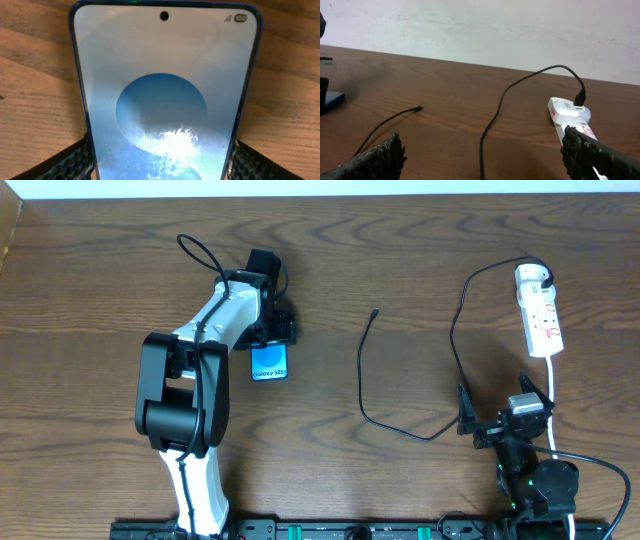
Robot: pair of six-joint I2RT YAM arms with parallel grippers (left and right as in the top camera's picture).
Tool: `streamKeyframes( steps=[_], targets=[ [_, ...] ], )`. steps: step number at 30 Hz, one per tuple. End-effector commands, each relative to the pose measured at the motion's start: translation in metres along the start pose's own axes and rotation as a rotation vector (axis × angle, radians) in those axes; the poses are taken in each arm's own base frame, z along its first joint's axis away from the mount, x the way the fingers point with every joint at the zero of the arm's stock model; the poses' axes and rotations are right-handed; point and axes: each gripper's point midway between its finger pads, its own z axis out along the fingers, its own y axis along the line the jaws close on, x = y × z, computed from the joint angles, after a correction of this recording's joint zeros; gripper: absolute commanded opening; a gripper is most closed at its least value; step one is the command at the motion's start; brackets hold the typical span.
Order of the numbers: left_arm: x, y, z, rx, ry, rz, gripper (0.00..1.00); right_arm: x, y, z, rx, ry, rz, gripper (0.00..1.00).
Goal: Plug charger to phone and switch on socket
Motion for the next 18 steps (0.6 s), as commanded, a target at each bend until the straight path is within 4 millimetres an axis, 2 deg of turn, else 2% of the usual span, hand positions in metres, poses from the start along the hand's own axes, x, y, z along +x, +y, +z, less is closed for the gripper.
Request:
streamKeyframes(
  steps=[1,9,18],
  targets=[
    [0.014,0.01,0.019,-0.053,0.061,-0.001,0.76,0.001,-0.002,0.0,0.008,0.0,-0.005,0.99],
    [0.008,0.008,0.011,-0.047,0.043,-0.001,0.75,0.001,-0.002,0.0,0.008,0.0,-0.005,0.99],
    [0.0,0.006,-0.02,-0.032,-0.005,-0.006,0.74,0.001,-0.002,0.0,0.008,0.0,-0.005,0.99]
  ],
)
